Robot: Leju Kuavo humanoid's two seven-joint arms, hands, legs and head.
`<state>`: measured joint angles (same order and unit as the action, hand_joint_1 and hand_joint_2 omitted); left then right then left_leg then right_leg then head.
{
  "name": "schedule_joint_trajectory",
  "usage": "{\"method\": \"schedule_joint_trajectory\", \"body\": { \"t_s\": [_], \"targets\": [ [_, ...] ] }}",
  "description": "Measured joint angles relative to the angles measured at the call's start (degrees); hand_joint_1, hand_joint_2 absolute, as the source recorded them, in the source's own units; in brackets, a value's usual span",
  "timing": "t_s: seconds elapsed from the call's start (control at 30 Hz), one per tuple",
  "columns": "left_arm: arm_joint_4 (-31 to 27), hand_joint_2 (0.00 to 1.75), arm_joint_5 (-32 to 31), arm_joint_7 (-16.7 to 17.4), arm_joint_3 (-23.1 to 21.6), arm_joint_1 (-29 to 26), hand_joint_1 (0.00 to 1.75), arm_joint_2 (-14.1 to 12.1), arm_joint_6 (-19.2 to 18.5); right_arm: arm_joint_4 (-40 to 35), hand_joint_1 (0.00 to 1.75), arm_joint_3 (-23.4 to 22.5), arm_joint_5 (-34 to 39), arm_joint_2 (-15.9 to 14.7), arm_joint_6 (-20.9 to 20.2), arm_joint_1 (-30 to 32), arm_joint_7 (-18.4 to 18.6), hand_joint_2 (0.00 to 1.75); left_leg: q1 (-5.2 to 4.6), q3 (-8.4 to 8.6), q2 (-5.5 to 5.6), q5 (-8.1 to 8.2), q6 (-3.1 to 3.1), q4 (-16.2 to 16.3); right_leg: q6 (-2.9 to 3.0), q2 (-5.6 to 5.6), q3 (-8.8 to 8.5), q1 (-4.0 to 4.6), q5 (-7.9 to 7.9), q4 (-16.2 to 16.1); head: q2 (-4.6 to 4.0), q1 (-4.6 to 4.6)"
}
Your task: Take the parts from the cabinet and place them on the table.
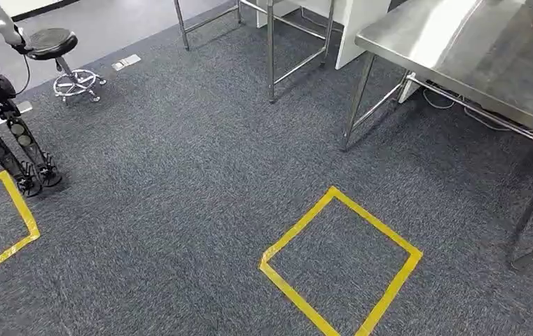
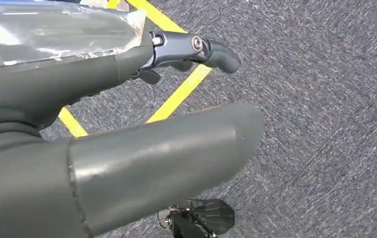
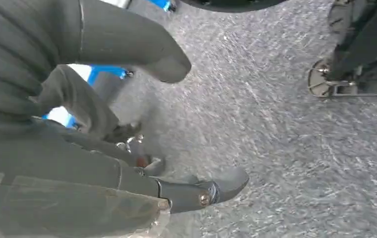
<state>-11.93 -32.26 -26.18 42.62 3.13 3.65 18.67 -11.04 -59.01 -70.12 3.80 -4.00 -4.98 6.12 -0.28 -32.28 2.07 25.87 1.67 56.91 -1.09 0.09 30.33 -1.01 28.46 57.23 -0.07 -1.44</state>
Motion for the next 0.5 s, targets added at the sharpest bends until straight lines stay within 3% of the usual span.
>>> {"method": "schedule_joint_trajectory", "body": {
  "t_s": [0.03, 0.07, 0.1, 0.13, 0.2, 0.23, 0.27, 0.3, 0.37, 0.4, 0.43, 0.5],
  "targets": [
    [0.00, 0.00, 0.00, 0.00, 0.00, -0.07, 0.00, -0.02, 0.00, 0.00, 0.00, 0.00, 0.02, 0.00, 0.00, 0.04, 0.00, 1.75, 0.22, -0.02, 0.08, -0.08, -0.18, 0.00, 0.29, -0.03, -0.33, 0.03, -0.09, 0.00, 0.00, 0.04],
    [0.00, 0.00, 0.00, 0.00, 0.04, -0.12, 0.00, -0.15, 0.04, 0.00, 0.00, 0.00, 0.00, 0.09, 0.00, 0.04, 0.00, 1.75, 0.47, -0.23, 0.13, -0.04, -0.39, 0.31, 0.81, -0.16, -0.49, -0.60, -0.42, -0.19, 0.02, 0.00],
    [0.00, 0.00, 0.00, 0.00, 0.07, -0.17, 0.00, -0.04, 0.07, 0.00, 0.00, 0.00, 0.00, 0.11, 0.00, 0.00, 0.00, 1.75, 0.54, -0.65, -0.46, 1.09, -0.69, 1.46, 1.06, -0.24, -0.53, -0.56, -0.57, -0.20, 0.00, 0.06],
    [0.00, 0.00, -0.07, 0.00, 0.07, -0.12, 0.00, -0.02, 0.09, 0.00, 0.00, 0.00, 0.00, 0.09, 0.00, 0.01, 0.00, 1.75, 0.55, -1.81, -1.01, 3.07, -1.00, 4.17, 1.25, -0.30, -0.51, -0.50, -0.55, -0.20, 0.00, 0.35],
    [0.00, 0.00, -0.07, 0.02, 0.07, -0.07, 0.00, -0.04, 0.17, 0.00, 0.00, 0.00, 0.00, 0.11, 0.00, 0.06, 0.02, 1.75, 0.83, -6.26, -1.56, 7.73, -1.60, 13.62, 1.34, -0.60, -0.44, -0.23, -0.49, -0.19, 0.00, 0.39],
    [0.00, 0.00, -0.07, 0.11, 0.09, -0.13, 0.00, -0.04, 0.17, 0.00, 0.00, 0.00, 0.00, 0.11, 0.00, 0.10, 0.02, 1.75, 0.90, -8.38, -1.69, 9.00, -1.70, 17.74, 1.41, -0.78, -0.40, -0.05, -0.44, -0.18, 0.00, 0.37],
    [0.00, 0.00, -0.07, 0.20, 0.09, -0.19, 0.00, 0.00, 0.17, 0.00, 0.00, 0.00, 0.00, 0.11, 0.00, 0.13, 0.02, 1.75, 0.91, -9.08, -1.73, 8.67, -1.64, 18.82, 1.43, -0.94, -0.44, 0.03, -0.40, -0.18, 0.00, 0.39],
    [0.00, 0.00, -0.07, 0.28, 0.09, -0.20, 0.00, 0.02, 0.17, 0.00, 0.00, 0.00, 0.00, 0.11, 0.00, 0.12, 0.02, 1.75, 0.91, -8.45, -1.81, 7.12, -1.44, 17.15, 1.46, -1.03, -0.48, 0.13, -0.37, -0.18, 0.00, 0.37],
    [0.00, 0.00, -0.07, 0.28, 0.09, -0.14, 0.00, -0.02, 0.17, 0.00, 0.00, 0.00, -0.07, 0.17, 0.00, 0.01, 0.02, 1.75, 0.81, -3.69, -2.03, 2.11, -0.62, 7.59, 1.51, -1.16, -0.68, 0.33, -0.31, -0.20, 0.00, 0.39],
    [0.00, 0.00, -0.07, 0.28, 0.09, -0.09, 0.00, -0.09, 0.20, 0.00, 0.00, 0.00, -0.09, 0.26, 0.00, -0.04, 0.02, 1.75, 0.52, -0.97, -2.47, 0.27, 0.13, 2.52, 1.53, -1.18, -0.75, 0.42, -0.29, -0.22, 0.00, 0.39],
    [-0.04, 0.00, -0.07, 0.28, 0.11, 0.07, 0.00, -0.29, 0.22, 0.00, 0.00, 0.00, -0.09, 0.53, 0.00, -0.02, 0.02, 1.75, 0.20, -0.21, -3.29, 0.85, 0.49, 0.86, 1.46, -1.27, -0.73, 0.61, -0.25, -0.20, 0.00, 0.30],
    [-0.04, 0.00, -0.15, 0.26, 0.11, 0.09, 0.00, -0.22, 0.31, -0.02, 0.00, 0.00, -0.13, 0.50, -0.02, -0.03, 0.02, 1.75, -0.22, -0.48, -2.89, 0.58, 0.85, 0.72, 1.21, -1.55, -0.59, 0.59, -0.19, -0.31, 0.00, 0.39]
  ]
}}
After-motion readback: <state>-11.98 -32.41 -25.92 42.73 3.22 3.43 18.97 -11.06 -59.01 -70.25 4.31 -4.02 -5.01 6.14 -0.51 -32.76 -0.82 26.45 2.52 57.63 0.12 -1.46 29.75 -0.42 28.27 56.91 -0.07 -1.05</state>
